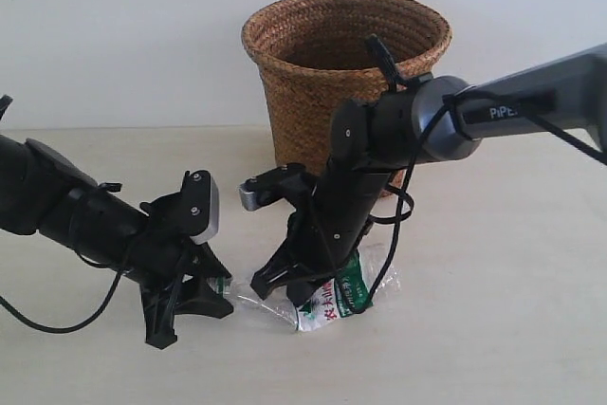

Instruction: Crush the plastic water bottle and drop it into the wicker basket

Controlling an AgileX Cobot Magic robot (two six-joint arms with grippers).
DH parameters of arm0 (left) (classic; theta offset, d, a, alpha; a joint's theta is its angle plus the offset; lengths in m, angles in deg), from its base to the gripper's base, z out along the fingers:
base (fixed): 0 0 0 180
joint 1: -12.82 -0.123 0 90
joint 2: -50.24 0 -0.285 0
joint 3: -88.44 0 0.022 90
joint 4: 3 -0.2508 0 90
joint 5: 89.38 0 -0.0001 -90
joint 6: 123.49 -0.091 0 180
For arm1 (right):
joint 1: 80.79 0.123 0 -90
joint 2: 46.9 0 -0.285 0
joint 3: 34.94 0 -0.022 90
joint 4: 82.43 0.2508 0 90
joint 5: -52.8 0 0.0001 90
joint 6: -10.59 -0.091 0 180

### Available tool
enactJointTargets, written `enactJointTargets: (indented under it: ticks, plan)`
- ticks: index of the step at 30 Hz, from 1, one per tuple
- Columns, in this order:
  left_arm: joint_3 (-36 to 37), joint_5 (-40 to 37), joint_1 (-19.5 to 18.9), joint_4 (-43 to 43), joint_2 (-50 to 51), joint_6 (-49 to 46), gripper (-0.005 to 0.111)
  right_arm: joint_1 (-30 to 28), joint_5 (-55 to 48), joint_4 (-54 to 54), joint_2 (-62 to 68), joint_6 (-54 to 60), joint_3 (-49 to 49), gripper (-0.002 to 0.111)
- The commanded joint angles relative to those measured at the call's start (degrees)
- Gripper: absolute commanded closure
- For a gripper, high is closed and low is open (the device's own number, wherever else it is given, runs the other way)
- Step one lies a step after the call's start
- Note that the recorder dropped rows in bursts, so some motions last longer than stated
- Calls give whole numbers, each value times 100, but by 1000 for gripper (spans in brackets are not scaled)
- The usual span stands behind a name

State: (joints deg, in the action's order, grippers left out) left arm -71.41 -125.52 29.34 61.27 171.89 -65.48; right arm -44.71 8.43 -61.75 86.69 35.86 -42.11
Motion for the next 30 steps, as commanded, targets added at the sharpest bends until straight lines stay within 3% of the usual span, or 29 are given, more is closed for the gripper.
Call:
enactJointTargets:
  ticks: [1, 12, 21, 27, 30]
  plan:
    - [-24, -402, 40, 128, -48, -21, 103, 47, 121, -193, 369, 39, 153, 108]
    - [-24, -338, 40, 128, -48, -21, 103, -102, 241, -285, -1778, 39, 451, 108]
    - [-24, -314, 40, 128, -48, -21, 103, -527, 2532, 198, -3690, 39, 3126, 108]
    - [-24, -314, 40, 128, -48, -21, 103, -527, 3116, 411, -4368, 39, 4184, 108]
    - [-24, -313, 40, 128, -48, 11, 103, -527, 4292, 608, -4743, -62, 5100, 108]
